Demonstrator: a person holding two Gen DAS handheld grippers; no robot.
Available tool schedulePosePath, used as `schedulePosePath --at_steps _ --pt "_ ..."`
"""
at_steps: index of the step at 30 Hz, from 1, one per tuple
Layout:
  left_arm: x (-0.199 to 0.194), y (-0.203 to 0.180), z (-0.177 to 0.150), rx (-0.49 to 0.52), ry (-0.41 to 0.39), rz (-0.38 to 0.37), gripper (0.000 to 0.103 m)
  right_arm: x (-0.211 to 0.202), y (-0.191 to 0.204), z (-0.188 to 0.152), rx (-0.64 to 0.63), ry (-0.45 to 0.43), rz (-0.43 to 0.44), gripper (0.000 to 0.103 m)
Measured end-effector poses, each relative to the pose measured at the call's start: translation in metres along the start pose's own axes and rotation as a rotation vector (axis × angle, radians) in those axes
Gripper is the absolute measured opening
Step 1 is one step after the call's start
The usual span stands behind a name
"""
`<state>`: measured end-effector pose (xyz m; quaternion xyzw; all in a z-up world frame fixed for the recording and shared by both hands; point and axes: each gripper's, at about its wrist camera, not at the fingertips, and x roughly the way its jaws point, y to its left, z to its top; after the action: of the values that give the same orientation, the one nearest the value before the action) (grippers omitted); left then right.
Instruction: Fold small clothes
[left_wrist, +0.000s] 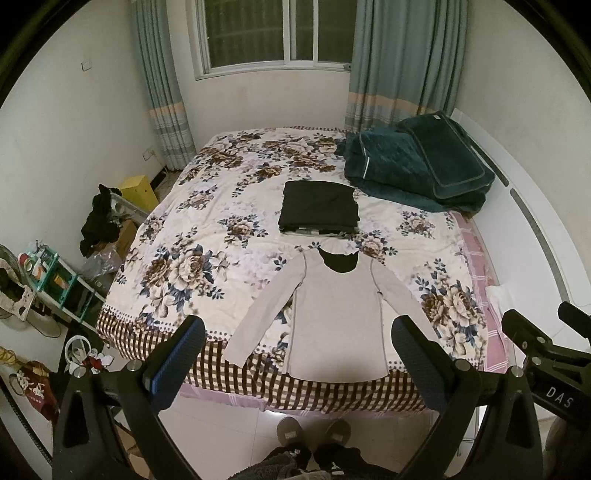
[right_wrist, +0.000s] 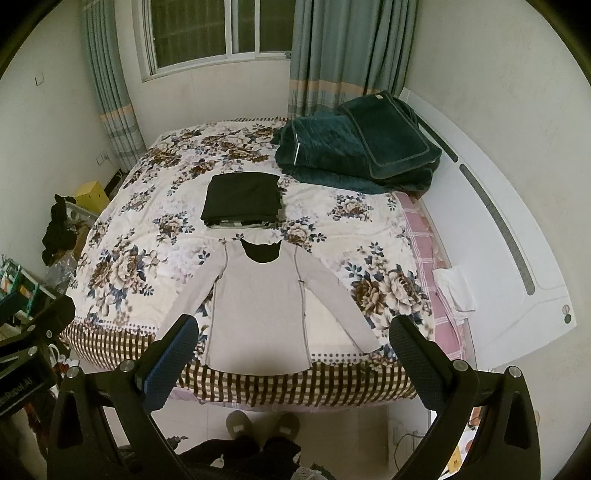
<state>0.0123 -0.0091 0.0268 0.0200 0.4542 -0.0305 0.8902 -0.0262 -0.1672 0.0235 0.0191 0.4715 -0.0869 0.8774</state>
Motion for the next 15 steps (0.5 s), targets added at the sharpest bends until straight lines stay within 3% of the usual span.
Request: schedulePosePath --at_steps 9,11,12,15 --pt "0.007 -0.016 0.02 0.01 0.013 -0.011 0.103 -0.001 0.003 0.013 0.024 0.013 -0.002 0.103" --pt "0.018 -0.012 0.023 0.012 0.004 0.002 0.103 0.008 -0.001 0.024 0.05 0.022 -0.003 0.103" --pt "0.03 -0.013 0.028 0.014 -0.007 0.012 0.103 0.017 -0.006 0.049 0.076 0.034 -0.001 0.103" --pt "0.064 -0.004 0.024 0.023 -0.025 0.044 0.103 0.046 -0.019 0.043 0.135 0.06 -0.01 0.103"
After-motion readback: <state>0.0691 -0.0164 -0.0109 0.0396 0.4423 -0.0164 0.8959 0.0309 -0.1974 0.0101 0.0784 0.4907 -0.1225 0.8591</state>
